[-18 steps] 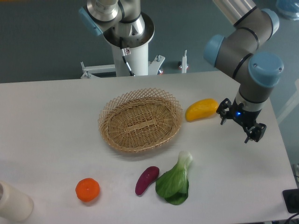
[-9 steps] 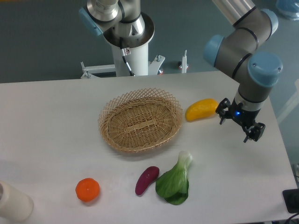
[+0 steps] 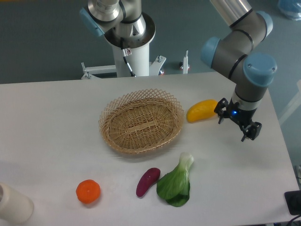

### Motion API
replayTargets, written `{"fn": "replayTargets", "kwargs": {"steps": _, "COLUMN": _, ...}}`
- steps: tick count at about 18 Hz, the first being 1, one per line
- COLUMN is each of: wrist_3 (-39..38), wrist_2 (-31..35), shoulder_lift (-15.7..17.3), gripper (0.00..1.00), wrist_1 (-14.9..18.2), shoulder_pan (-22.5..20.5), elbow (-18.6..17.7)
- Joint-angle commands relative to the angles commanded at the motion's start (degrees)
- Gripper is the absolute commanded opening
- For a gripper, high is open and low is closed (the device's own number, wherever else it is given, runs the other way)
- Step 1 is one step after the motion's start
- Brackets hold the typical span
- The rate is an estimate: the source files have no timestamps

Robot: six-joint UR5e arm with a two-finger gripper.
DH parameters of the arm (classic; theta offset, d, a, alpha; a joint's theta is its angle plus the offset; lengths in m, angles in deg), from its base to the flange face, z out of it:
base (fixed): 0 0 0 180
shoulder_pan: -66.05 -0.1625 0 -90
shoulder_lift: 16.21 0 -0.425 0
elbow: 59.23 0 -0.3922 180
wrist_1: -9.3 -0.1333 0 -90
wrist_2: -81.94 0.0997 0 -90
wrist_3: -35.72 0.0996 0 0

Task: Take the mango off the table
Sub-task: 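Move the open gripper over the yellow mango and lower it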

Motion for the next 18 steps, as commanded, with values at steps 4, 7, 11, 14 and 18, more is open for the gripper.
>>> {"fn": "replayTargets", "kwargs": {"steps": 4, "wrist_3": -0.09, "wrist_2": 0.09, "shoulder_lift": 0.44, "gripper": 1.00, "wrist_1": 0.00, "shoulder_pan": -0.26, "elbow": -0.88}}
{"fn": "replayTargets", "kwargs": {"steps": 7, "wrist_3": 0.53, "wrist_2": 0.00, "shoulder_lift": 1.93, "gripper": 1.00, "wrist_1": 0.18, "shoulder_pan": -1.58, "elbow": -3.43}}
{"fn": "replayTargets", "kwargs": {"steps": 11, "wrist_3": 0.80, "wrist_2": 0.61, "shoulder_lift": 3.42, "gripper": 1.00, "wrist_1": 0.79, "shoulder_pan": -1.32, "elbow": -6.68}}
{"fn": "replayTargets", "kwargs": {"steps": 14, "wrist_3": 3.33, "wrist_2": 1.75, "shoulder_lift": 5.27, "gripper": 1.00, "wrist_1": 0.70, "shoulder_pan": -1.23, "elbow": -9.93}}
{"fn": "replayTargets", "kwargs": {"steps": 18, "wrist_3": 5.54, "wrist_2": 4.48, "shoulder_lift": 5.72, "gripper": 1.00, "wrist_1": 0.44, "shoulder_pan": -1.23, "elbow": -11.34}}
